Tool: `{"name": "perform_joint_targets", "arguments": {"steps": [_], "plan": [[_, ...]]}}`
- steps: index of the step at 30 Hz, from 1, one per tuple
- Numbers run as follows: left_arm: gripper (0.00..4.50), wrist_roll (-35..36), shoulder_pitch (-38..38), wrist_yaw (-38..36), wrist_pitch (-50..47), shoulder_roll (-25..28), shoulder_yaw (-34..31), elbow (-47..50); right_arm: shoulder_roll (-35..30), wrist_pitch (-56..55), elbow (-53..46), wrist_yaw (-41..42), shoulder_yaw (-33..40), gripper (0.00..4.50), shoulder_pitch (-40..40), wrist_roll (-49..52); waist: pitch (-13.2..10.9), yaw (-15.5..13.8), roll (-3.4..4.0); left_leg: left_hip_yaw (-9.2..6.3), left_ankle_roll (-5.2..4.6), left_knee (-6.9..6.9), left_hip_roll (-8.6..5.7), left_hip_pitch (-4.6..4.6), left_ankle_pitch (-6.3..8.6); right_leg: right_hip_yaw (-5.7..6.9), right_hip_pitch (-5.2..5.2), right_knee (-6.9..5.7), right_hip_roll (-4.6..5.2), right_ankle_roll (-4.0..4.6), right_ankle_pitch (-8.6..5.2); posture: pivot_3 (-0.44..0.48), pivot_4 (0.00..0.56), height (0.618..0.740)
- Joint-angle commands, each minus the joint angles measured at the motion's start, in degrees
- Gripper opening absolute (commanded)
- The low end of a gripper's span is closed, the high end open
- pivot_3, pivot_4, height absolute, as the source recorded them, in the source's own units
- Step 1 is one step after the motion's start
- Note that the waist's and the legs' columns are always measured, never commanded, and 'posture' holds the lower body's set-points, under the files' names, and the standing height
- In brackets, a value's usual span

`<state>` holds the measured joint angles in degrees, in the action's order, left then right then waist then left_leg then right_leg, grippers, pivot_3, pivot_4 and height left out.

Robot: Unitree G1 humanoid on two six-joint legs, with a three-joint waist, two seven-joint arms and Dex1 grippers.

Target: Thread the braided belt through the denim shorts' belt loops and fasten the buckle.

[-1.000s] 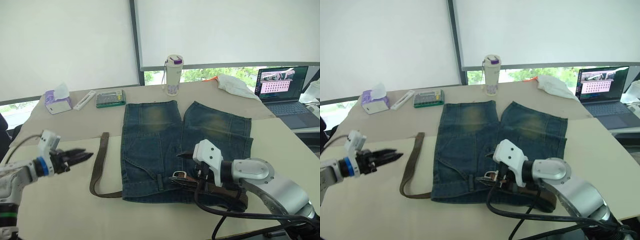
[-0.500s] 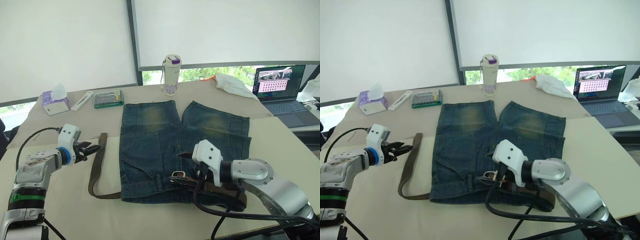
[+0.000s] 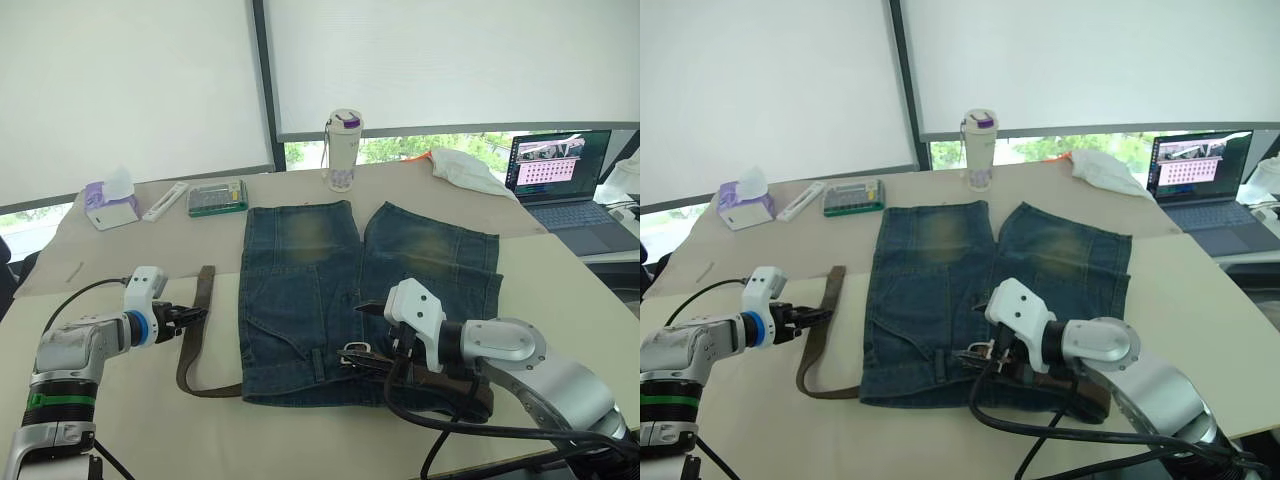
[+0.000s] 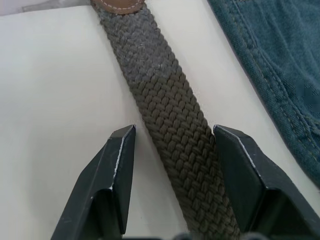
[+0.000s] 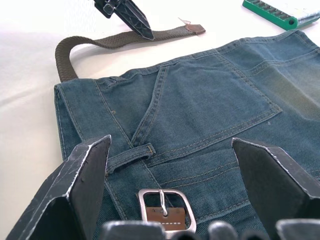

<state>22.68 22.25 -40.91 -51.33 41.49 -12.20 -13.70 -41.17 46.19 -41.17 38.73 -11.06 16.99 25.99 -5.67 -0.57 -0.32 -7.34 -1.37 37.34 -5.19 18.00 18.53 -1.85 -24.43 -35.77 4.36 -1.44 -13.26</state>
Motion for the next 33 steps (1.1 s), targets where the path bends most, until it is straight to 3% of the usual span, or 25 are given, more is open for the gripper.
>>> {"name": "perform_joint_targets", "arguments": {"steps": [1, 8, 13, 16, 19, 24, 31, 33], "plan": [[2.62, -0.19, -0.71, 1.67, 0.87, -0.10, -0.55, 4.87, 0.07, -0.41, -1.84, -0.01, 0.25, 4.29, 0.19, 0.01, 0.00, -0.06, 0.00, 0.00, 0.00, 0.00, 0.00, 0.00, 0.00, -0.01, 0.01, 0.00, 0.01, 0.00, 0.00, 0.000, 0.150, 0.740], [2.62, -8.00, -4.37, 12.57, 7.31, -3.74, 3.09, 17.16, -0.10, -0.68, -1.66, 0.12, 0.06, 4.29, -0.16, -0.24, 0.00, -0.26, 0.00, 0.01, 0.01, 0.00, 0.00, 0.00, 0.00, -0.06, 0.03, 0.05, 0.03, 0.00, 0.00, 0.000, 0.150, 0.740], [2.62, -17.42, -6.33, 23.08, 9.74, -6.52, 8.02, 23.52, -0.23, -1.04, -1.41, 0.42, -0.10, 4.29, -0.19, -0.61, 0.00, -0.16, -0.01, 0.01, 0.01, 0.00, 0.00, 0.00, 0.00, -0.08, 0.04, 0.05, 0.01, 0.00, 0.00, 0.000, 0.150, 0.740], [2.62, -24.29, -6.84, 30.91, 7.50, -9.00, 11.40, 25.81, -0.35, -1.12, -1.35, 0.69, -0.01, 4.29, -0.26, -0.67, -0.01, -0.34, -0.03, 0.02, 0.01, -0.01, 0.00, 0.00, 0.00, -0.09, 0.05, 0.08, 0.01, 0.00, 0.00, 0.000, 0.150, 0.740], [2.62, -26.47, -7.33, 33.27, 3.19, -11.42, 13.02, 27.70, -0.46, -1.13, -1.33, 1.03, 0.14, 4.29, -0.30, -0.64, -0.01, -0.35, -0.03, 0.04, 0.00, 0.00, -0.01, 0.00, 0.00, -0.10, 0.07, 0.06, 0.01, 0.00, 0.00, 0.000, 0.150, 0.740], [2.62, -29.87, -7.87, 36.26, -2.33, -14.00, 14.64, 26.44, -1.05, -1.14, -1.50, 1.86, 1.10, 4.29, -0.43, -0.26, -0.01, -0.31, -0.04, 0.04, 0.00, 0.00, -0.01, -0.01, 0.00, -0.08, 0.07, 0.03, 0.00, -0.01, 0.00, 0.000, 0.150, 0.740], [2.62, -32.59, -7.89, 41.04, -0.39, -15.76, 12.65, 18.92, -1.68, -0.95, -1.70, 2.46, 1.53, 4.29, -0.39, -0.23, 0.02, -0.26, 0.01, 0.05, 0.01, -0.02, 0.00, -0.11, 0.00, -0.09, 0.09, 0.08, 0.00, -0.02, -0.01, 0.000, 0.150, 0.740], [2.08, -32.18, -7.74, 42.89, 0.77, -17.48, 10.84, 16.83, -1.80, -0.86, -1.89, 2.54, 1.67, 4.29, -0.60, -0.20, 0.05, -0.21, 0.05, 0.07, 0.02, -0.04, 0.00, -0.15, 0.00, -0.11, 0.10, 0.07, 0.00, -0.03, -0.02, 0.000, 0.150, 0.740]]}}
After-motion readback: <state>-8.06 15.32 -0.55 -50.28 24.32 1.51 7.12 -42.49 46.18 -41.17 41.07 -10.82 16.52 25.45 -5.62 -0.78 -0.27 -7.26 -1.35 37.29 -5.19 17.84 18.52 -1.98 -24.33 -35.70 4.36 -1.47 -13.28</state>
